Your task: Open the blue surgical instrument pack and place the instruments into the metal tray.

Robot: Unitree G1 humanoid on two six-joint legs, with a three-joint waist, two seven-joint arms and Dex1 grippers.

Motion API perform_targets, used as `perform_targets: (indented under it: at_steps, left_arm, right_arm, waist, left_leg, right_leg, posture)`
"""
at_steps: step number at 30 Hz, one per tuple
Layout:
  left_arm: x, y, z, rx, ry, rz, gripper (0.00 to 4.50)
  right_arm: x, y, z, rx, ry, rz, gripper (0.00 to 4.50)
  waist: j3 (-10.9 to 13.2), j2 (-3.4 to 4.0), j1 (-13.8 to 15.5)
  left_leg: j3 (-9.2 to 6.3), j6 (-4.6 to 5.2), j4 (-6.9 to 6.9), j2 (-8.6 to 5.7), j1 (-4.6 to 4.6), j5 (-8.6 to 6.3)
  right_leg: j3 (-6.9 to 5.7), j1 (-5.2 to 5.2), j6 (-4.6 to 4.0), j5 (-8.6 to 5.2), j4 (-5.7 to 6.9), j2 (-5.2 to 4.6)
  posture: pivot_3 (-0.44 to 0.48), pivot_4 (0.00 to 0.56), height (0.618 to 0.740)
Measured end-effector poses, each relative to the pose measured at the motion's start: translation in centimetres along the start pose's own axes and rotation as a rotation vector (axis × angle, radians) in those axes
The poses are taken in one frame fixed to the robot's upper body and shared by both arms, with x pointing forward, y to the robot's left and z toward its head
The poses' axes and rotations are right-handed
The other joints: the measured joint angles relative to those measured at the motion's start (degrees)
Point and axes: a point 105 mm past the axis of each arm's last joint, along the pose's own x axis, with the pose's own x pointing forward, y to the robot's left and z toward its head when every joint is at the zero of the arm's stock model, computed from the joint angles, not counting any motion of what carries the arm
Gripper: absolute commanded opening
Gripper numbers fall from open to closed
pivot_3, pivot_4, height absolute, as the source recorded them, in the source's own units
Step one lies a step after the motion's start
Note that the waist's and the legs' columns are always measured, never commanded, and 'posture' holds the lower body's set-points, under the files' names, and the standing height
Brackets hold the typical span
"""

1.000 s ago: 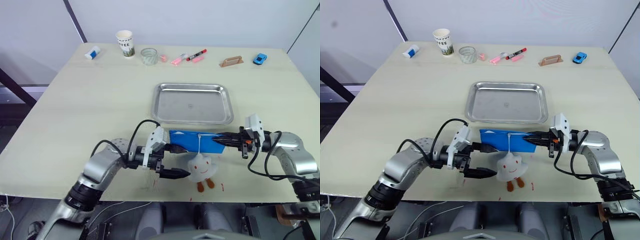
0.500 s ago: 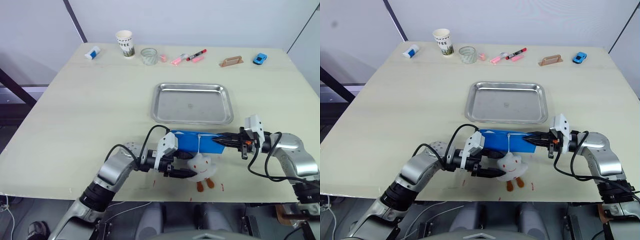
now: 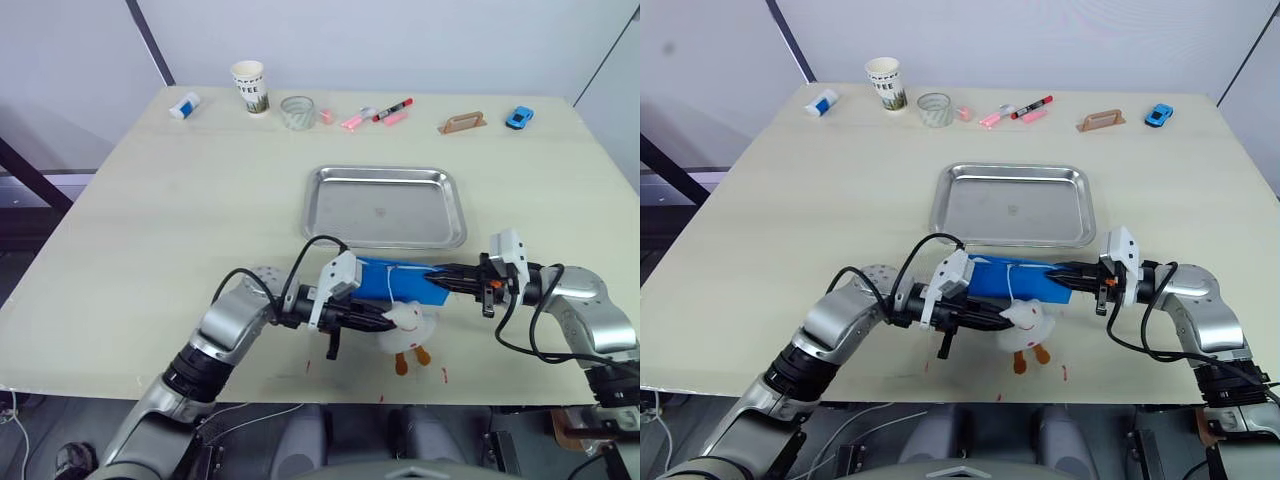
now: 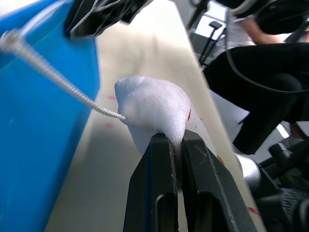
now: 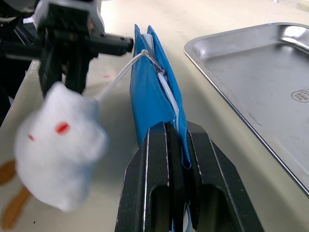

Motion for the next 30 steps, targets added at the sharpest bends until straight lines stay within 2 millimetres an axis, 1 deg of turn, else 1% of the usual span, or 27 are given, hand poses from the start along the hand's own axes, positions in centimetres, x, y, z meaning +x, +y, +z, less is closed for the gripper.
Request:
perform_targets:
  at_steps: [1, 3, 6, 8, 12, 18, 19, 20, 25, 28, 30]
  left_arm:
    - [0.0, 0.0, 0.0, 0.000, -0.001, -0.002, 0.08]
    - [-0.7, -0.5, 0.7, -0.001, -0.035, -0.032, 0.08]
    - [-3.5, -0.6, 2.5, 0.042, -0.079, -0.005, 0.08]
    - [-4.6, -0.5, 3.1, 0.041, -0.103, 0.014, 0.08]
    - [-5.8, -0.7, 4.0, 0.016, -0.160, 0.020, 0.08]
    - [-7.6, 0.2, 4.2, -0.002, -0.193, 0.104, 0.08]
    - [-8.4, 0.7, 4.2, -0.016, -0.212, 0.144, 0.08]
    - [-8.7, 0.9, 4.2, -0.020, -0.220, 0.160, 0.08]
    - [-10.8, 1.8, 3.3, -0.077, -0.256, 0.272, 0.08]
    - [-11.9, 2.2, 3.2, -0.091, -0.282, 0.324, 0.08]
    - [-12.3, 2.4, 3.1, -0.096, -0.290, 0.339, 0.08]
  right_arm:
    - [0.0, 0.0, 0.0, 0.000, 0.000, 0.000, 0.00]
    - [0.0, 0.0, 0.0, 0.000, -0.001, 0.003, 0.00]
    - [-0.1, 0.0, 0.0, 0.001, -0.001, 0.002, 0.00]
    - [-0.3, 0.0, 0.0, 0.001, -0.001, -0.002, 0.00]
    - [-0.5, 0.0, 0.0, 0.005, -0.003, 0.001, 0.00]
    - [-1.1, 0.0, 0.0, 0.028, -0.016, -0.012, 0.00]
    - [-1.4, -0.1, 0.1, 0.029, -0.018, -0.021, 0.00]
    - [-1.5, -0.1, 0.2, 0.028, -0.017, -0.024, 0.00]
    - [-2.0, -0.1, -0.1, 0.054, -0.019, -0.036, 0.00]
    - [-2.1, -0.1, 0.2, 0.058, -0.027, -0.040, 0.00]
    - [-2.2, -0.1, 0.4, 0.052, -0.034, -0.043, 0.00]
  waist:
    - [0.0, 0.00, 0.0]
    - [0.0, 0.00, 0.0]
    - [0.0, 0.03, -0.1]
    - [0.0, 0.03, 0.1]
    - [0.0, 0.03, 0.1]
    - [0.0, 0.04, 0.0]
    - [0.0, 0.04, 0.0]
    - [0.0, 0.04, 0.0]
    - [0.0, 0.05, 0.0]
    - [0.0, 0.04, 0.0]
    - [0.0, 0.04, 0.0]
  left_leg:
    - [0.00, 0.00, 0.00, 0.00, 0.00, 0.00]
    - [-0.01, 0.00, 0.00, 0.01, -0.01, 0.00]
    - [-0.03, 0.00, -0.01, 0.04, 0.01, 0.00]
    - [-0.03, 0.00, 0.00, 0.01, 0.00, 0.00]
    - [-0.04, 0.00, 0.01, -0.02, -0.02, 0.00]
    - [-0.04, 0.00, 0.01, -0.02, -0.02, 0.00]
    - [-0.04, 0.00, 0.01, -0.02, -0.02, 0.00]
    - [-0.04, 0.00, 0.01, -0.02, -0.02, 0.00]
    - [-0.04, 0.00, 0.00, -0.02, -0.02, 0.00]
    - [-0.04, 0.00, 0.01, -0.02, -0.02, 0.00]
    - [-0.03, 0.00, 0.01, -0.02, -0.02, 0.00]
  right_leg:
    - [0.00, 0.00, 0.00, 0.00, 0.00, 0.00]
    - [-0.01, -0.01, 0.00, 0.00, 0.00, 0.01]
    - [0.00, -0.01, 0.00, 0.00, 0.01, 0.01]
    - [-0.01, -0.01, 0.00, 0.00, 0.00, -0.02]
    - [-0.01, 0.00, 0.01, 0.00, 0.00, -0.02]
    - [-0.01, 0.00, 0.01, -0.01, -0.01, -0.01]
    - [-0.01, 0.00, 0.01, -0.01, -0.01, -0.01]
    - [-0.01, 0.00, 0.01, -0.01, -0.01, -0.01]
    - [-0.01, -0.01, 0.01, -0.01, 0.00, -0.01]
    - [-0.02, -0.01, 0.01, -0.01, 0.00, -0.02]
    - [-0.02, -0.01, 0.01, -0.01, -0.01, -0.02]
  posture:
    - [0.000, 0.150, 0.740]
    - [0.000, 0.150, 0.740]
    - [0.000, 0.150, 0.740]
    - [0.000, 0.150, 0.740]
    - [0.000, 0.150, 0.740]
    - [0.000, 0.150, 0.740]
    - [0.000, 0.150, 0.740]
    - [0.000, 0.150, 0.740]
    - [0.000, 0.150, 0.740]
    - [0.000, 0.150, 0.740]
    - [0.000, 0.150, 0.740]
